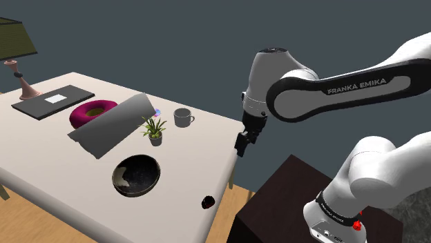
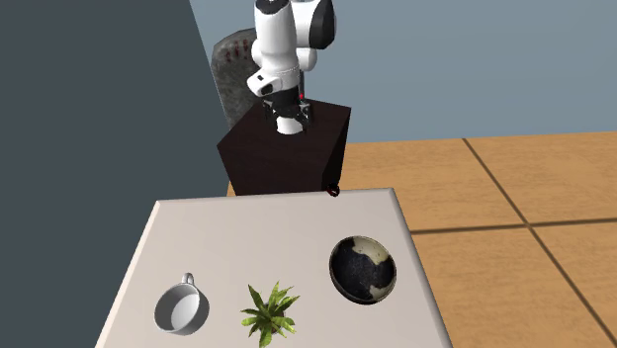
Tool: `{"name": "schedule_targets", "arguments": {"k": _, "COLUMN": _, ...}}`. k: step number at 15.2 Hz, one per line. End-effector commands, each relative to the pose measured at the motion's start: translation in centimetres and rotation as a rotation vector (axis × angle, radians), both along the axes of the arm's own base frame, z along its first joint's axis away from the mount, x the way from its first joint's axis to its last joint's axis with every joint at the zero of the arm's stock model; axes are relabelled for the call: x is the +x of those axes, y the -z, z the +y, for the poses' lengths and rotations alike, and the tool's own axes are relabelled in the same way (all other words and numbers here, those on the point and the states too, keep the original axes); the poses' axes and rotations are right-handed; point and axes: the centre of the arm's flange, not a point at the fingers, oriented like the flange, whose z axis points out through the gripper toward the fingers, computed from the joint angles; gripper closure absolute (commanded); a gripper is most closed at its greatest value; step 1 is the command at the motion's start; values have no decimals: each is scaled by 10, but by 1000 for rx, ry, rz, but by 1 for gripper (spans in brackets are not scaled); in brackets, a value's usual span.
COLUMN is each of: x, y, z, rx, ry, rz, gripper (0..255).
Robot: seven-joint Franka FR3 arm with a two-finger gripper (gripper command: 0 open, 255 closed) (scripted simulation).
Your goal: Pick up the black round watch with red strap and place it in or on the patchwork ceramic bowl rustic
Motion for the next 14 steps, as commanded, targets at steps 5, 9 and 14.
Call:
{"name": "schedule_targets", "arguments": {"k": 5, "x": 4, "y": 58, "z": 56, "rx": -10, "ry": -19, "rz": -11, "gripper": 0}}
{"name": "schedule_targets", "arguments": {"k": 9, "x": 7, "y": 97, "z": 92, "rx": -17, "ry": -32, "rz": -17, "gripper": 0}}
{"name": "schedule_targets", "arguments": {"k": 14, "x": 11, "y": 145, "z": 138, "rx": -26, "ry": -48, "rz": -25, "gripper": 0}}
